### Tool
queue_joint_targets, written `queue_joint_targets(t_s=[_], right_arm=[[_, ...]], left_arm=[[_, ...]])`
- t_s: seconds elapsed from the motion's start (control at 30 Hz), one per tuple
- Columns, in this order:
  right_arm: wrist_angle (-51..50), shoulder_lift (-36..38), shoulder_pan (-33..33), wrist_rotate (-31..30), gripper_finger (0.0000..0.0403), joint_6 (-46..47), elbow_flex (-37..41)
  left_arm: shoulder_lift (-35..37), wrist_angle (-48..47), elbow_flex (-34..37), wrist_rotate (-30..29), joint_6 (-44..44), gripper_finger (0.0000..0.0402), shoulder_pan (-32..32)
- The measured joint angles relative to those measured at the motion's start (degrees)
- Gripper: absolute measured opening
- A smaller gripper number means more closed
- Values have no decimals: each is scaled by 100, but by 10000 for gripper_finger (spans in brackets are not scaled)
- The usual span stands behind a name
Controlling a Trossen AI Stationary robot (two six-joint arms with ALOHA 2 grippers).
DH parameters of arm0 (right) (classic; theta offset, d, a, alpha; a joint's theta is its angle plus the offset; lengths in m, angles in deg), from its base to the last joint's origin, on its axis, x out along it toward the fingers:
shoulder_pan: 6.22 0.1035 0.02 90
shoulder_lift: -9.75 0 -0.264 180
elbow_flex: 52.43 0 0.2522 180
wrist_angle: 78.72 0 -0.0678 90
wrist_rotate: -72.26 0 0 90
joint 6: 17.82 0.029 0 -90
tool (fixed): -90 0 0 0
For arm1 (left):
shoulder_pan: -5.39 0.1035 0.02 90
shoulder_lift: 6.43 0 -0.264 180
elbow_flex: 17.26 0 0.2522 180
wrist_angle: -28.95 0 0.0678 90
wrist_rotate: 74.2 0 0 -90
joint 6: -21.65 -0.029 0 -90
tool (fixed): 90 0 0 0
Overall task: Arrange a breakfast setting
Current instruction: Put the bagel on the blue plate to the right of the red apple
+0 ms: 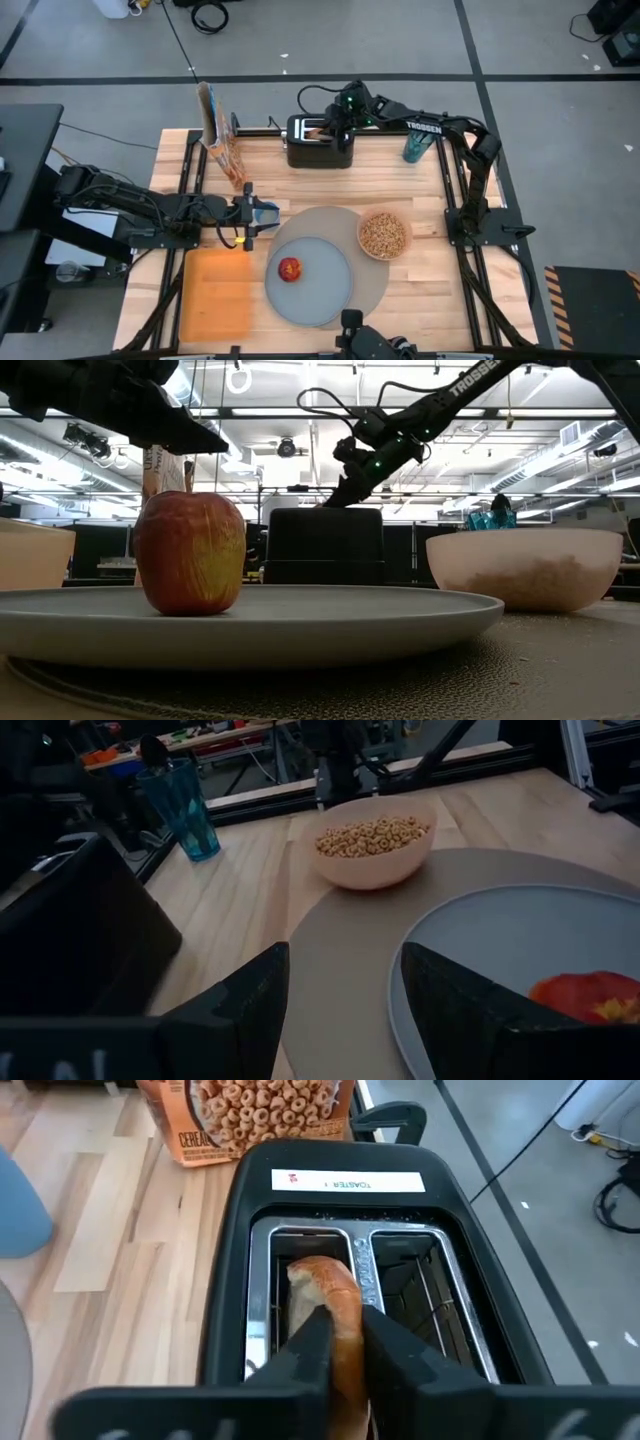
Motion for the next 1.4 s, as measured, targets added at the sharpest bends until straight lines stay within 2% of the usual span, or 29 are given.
queue_joint_targets(t_s=[0.07,0.3,0.43,0.7,0.77,0.9,1.0,1.23,1.4], right_arm=[[-27,0,-17,84,31,0,-2],[51,136,-2,36,30,0,-75],[157,416,5,23,28,5,-372],[-318,1134,172,33,28,8,-891],[-404,1355,281,224,28,115,-905],[-1116,1633,534,1056,43,489,-892],[-1602,1654,898,1228,41,721,-868],[-1560,1488,2021,1197,37,1164,104],[-342,1339,2622,1244,39,2155,1105]], left_arm=[[0,-13,0,0,2,203,0],[0,-19,0,0,5,203,0],[0,-17,0,1,26,203,0],[0,-12,0,0,26,203,0],[0,-12,0,0,26,203,0],[0,-10,0,0,27,203,0],[0,19,0,0,24,203,0],[0,64,0,-34,-129,203,0],[103,82,-59,-42,-171,203,0]])
